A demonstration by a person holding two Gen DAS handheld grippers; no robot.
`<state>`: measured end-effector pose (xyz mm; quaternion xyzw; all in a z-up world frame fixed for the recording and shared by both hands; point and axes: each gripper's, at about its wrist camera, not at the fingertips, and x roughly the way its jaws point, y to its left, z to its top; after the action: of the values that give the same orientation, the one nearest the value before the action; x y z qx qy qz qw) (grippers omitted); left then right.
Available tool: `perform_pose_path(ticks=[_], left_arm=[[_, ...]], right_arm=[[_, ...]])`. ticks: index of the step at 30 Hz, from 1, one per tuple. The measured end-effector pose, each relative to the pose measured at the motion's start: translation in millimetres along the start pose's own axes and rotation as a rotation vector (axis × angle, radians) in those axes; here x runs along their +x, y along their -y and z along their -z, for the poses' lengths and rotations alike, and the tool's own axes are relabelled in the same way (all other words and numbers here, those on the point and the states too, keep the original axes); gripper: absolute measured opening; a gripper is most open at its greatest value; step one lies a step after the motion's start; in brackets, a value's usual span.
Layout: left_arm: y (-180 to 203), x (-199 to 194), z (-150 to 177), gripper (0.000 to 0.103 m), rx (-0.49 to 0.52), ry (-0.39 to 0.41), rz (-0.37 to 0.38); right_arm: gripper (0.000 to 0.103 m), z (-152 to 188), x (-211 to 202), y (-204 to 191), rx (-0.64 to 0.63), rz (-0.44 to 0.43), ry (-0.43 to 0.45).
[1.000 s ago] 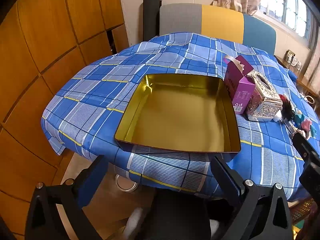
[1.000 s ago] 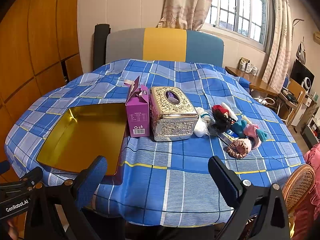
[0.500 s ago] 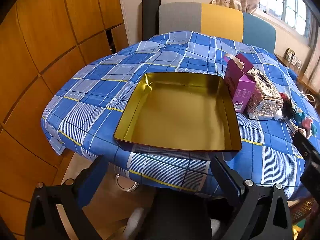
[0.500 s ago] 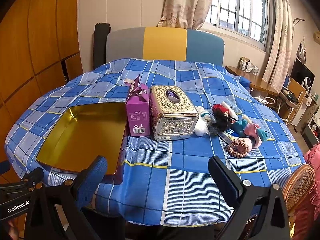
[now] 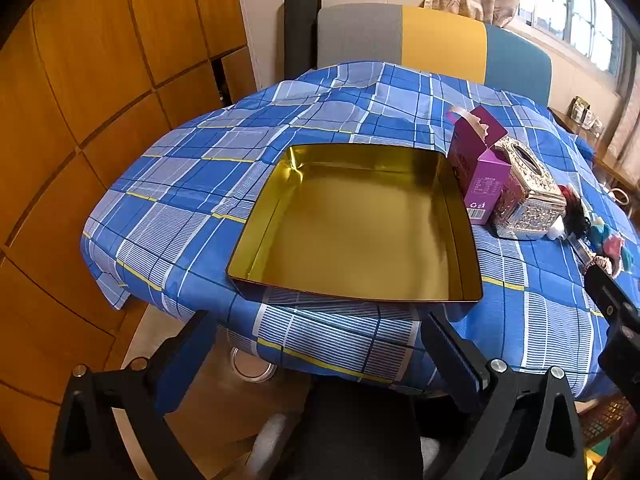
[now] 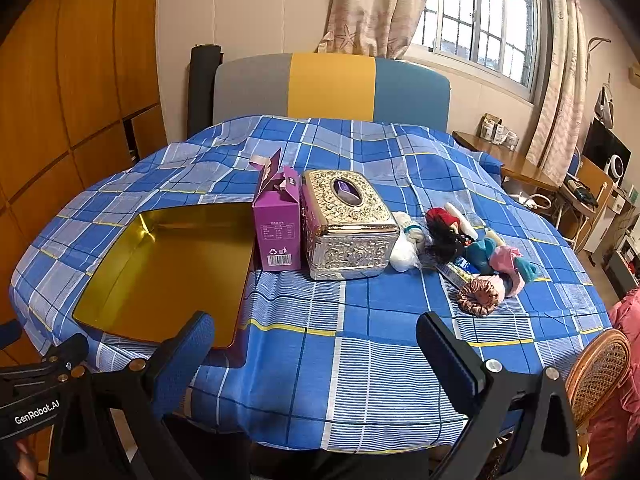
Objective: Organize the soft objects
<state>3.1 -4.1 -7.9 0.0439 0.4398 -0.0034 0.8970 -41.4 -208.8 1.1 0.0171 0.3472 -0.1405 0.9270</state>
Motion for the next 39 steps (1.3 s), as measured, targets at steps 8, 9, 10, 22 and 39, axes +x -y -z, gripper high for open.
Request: perform_pose_path(ticks=[8,9,10,22,39], left_arm=[[1.8,-1.1,1.2,0.103,0.007,0.003,0.006],[1.6,-1.0,1.3,0.103,0.008,0.003,0.006],[1.8,-0.8,1.4,0.103,0.007,0.003,0.006],[15.8,4.1,-3.3,0.103,0.030,-0.013,0.018],[74.3,25.7,-1.0,0.103,0.114,-0.074,0.336]], right_arm=[[0.103,0.2,0.0,0.0,0.002,0.005,0.007],[0.103,0.3,-0.4,0.5,0.005,0.007,0.008],[0.103,0.3,-0.7,1.2,0.006,0.006,0.008],[0.103,-3.4,0.2,9.7,0.019,0.025,0.010],[0.102,11.3,32.1,94.8,0.131,0.108,-0.058]])
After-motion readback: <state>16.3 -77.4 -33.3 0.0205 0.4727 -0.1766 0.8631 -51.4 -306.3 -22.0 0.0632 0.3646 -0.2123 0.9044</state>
